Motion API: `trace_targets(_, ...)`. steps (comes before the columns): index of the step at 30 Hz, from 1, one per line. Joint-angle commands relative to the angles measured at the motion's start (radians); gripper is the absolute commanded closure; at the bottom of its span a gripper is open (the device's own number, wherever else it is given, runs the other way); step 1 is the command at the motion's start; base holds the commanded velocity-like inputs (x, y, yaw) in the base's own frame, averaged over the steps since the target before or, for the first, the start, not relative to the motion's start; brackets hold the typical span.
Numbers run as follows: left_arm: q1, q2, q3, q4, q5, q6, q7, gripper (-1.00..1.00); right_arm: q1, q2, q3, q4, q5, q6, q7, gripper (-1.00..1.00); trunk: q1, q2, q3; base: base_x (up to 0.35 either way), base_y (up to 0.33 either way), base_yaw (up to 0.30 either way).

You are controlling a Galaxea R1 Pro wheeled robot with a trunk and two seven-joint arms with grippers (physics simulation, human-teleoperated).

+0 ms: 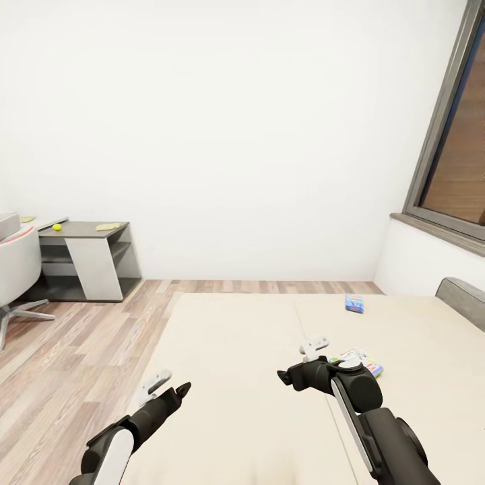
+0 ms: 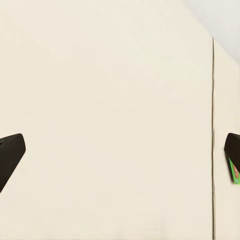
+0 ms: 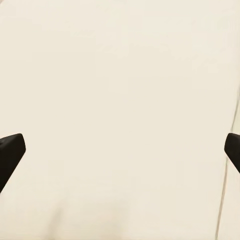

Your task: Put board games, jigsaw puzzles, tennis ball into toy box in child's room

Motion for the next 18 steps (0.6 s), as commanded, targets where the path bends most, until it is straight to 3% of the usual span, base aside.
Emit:
trace_targets(1,-0.001,-0.001,0.002,-0.002,0.011,0.005,0.008,-1.0,-0.001,-0.001,0.001,-0.001,0.011,0.003,0.008,-1.0,0.0,-0.001,-0.001,0.0,-0.009,-0.043)
trace_targets(18,0.0,0.0,0.002,-0.002,0.01,0.005,0.008,-1.0,-0.001,0.001,0.001,-0.001,0.011,0.003,0.008,-1.0,0.0,-0.001,-0.001,0.0,-0.004,-0.06)
